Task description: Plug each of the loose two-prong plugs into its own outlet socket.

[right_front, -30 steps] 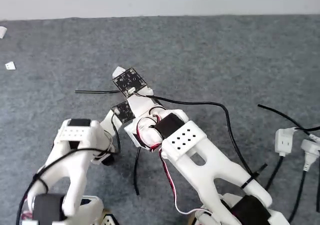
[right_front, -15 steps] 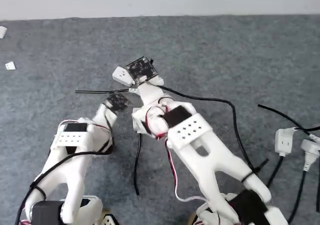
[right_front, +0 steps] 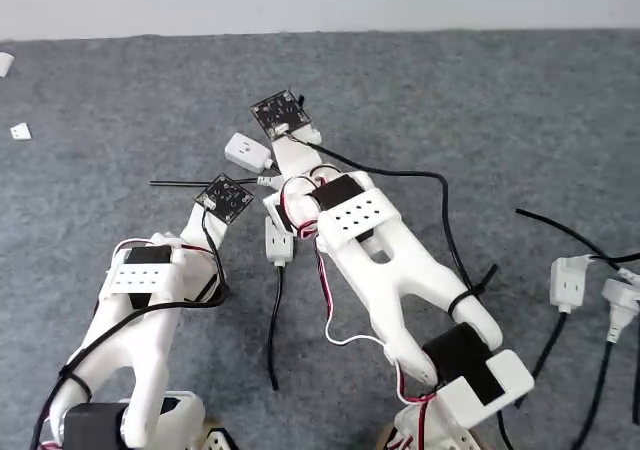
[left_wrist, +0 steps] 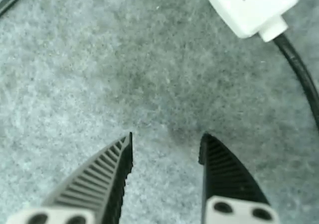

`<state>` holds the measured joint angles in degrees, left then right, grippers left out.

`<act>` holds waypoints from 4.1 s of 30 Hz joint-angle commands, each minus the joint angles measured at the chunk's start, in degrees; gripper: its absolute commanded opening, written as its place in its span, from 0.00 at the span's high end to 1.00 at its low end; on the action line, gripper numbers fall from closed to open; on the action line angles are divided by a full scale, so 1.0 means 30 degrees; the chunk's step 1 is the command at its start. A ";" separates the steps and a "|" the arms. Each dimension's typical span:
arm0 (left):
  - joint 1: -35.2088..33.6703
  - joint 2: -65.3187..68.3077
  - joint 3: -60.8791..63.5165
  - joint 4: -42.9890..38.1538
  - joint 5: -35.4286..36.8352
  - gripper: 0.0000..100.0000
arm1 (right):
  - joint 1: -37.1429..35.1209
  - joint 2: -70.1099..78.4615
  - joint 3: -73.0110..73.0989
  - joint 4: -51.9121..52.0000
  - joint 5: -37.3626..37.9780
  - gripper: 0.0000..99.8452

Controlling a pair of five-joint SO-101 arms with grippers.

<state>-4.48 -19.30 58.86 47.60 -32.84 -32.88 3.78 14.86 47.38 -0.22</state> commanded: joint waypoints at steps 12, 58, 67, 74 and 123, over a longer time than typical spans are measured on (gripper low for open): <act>-0.0147 -0.0557 0.0044 -0.0498 0.0205 0.79 | 0.0220 0.0073 -0.1641 -0.0278 0.0908 0.99; -0.0147 -0.0557 0.0044 -0.0440 0.0205 0.79 | -0.0923 0.1040 -0.1436 -0.0132 0.2813 0.99; -0.0147 -0.0557 0.0044 -0.0440 0.0205 0.79 | -0.0923 0.1421 -0.1319 0.0454 0.2755 0.99; -0.0176 -0.0557 0.0044 -0.0440 0.0205 0.79 | -0.0923 0.3736 -0.1495 0.0689 0.2784 0.99; -0.2989 -0.0586 -0.1333 -0.1846 0.2960 0.79 | -0.2652 0.6989 -0.5978 0.3619 -0.2637 0.75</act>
<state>-12.66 -19.30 57.98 43.38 -24.84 -40.62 24.70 1.05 58.73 -6.64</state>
